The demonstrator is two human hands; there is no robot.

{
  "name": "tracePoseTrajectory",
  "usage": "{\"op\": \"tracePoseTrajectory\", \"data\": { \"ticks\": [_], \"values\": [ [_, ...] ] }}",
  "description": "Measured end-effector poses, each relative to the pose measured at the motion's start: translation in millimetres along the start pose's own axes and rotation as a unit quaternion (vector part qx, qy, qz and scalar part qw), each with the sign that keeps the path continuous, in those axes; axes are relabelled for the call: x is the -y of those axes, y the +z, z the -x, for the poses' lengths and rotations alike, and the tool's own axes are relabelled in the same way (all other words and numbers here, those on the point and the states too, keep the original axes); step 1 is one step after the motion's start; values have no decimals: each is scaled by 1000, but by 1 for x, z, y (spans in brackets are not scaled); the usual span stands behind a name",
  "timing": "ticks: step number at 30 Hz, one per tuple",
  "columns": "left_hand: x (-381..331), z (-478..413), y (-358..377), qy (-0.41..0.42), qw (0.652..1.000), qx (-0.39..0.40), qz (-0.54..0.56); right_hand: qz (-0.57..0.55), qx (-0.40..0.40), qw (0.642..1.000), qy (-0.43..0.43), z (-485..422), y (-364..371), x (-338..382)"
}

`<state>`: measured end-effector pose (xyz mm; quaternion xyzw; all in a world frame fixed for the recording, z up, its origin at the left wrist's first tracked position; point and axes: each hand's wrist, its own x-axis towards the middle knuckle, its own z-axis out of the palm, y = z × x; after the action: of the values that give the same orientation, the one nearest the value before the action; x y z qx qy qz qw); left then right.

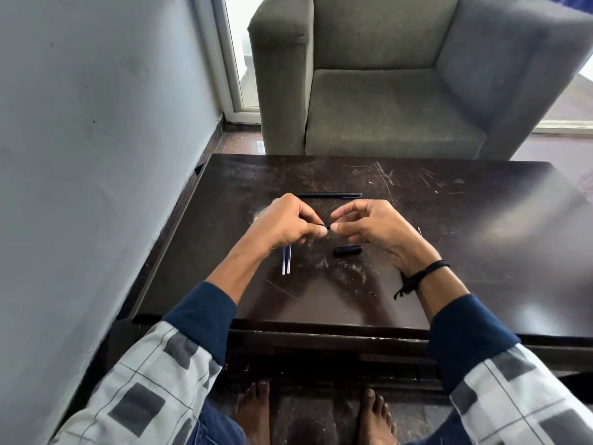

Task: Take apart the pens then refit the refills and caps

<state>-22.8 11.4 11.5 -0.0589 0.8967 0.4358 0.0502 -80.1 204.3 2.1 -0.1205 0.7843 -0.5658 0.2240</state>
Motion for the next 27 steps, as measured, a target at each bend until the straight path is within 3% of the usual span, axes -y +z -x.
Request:
{"op": "tracePoseTrajectory", "data": {
  "ticks": [27],
  "values": [
    [4, -4, -1, 5, 1000, 13, -10, -9, -11, 1000, 28, 4, -2, 4]
  ]
}}
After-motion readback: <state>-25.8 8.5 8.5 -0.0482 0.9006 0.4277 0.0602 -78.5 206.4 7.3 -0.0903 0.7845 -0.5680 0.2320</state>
